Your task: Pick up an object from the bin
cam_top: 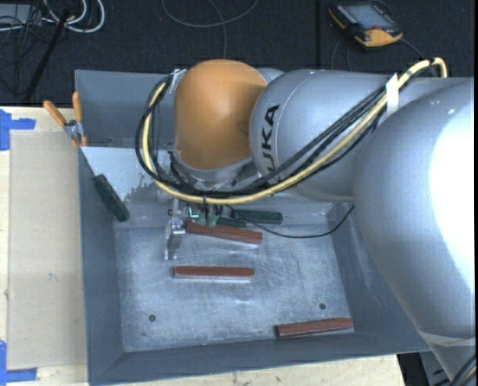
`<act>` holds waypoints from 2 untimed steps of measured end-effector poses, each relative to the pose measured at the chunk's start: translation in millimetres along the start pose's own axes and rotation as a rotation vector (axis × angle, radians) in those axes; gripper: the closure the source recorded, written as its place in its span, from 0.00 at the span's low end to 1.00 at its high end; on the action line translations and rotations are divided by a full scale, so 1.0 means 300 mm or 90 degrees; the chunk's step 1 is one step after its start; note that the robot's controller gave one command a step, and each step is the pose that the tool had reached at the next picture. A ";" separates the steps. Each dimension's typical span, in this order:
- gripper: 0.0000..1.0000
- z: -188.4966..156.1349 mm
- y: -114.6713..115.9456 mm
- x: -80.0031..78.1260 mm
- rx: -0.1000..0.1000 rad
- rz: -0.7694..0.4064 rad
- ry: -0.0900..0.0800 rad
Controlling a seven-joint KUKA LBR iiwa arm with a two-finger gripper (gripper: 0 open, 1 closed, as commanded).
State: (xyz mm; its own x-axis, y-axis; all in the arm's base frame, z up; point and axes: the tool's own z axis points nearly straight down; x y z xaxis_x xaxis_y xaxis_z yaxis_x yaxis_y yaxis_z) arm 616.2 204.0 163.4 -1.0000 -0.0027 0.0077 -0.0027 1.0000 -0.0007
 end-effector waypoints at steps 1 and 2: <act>0.00 -0.015 -0.003 -0.007 -0.001 0.002 -0.004; 0.00 0.233 -0.177 0.058 -0.001 -0.017 -0.006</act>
Offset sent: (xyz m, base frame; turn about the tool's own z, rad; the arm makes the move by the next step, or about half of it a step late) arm -0.0243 -0.0708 -0.0934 -0.0325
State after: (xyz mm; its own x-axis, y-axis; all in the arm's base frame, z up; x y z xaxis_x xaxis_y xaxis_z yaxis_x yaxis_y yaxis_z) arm 598.4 150.7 93.6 -0.9996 -0.0292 -0.0023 -0.0292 0.9996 0.0005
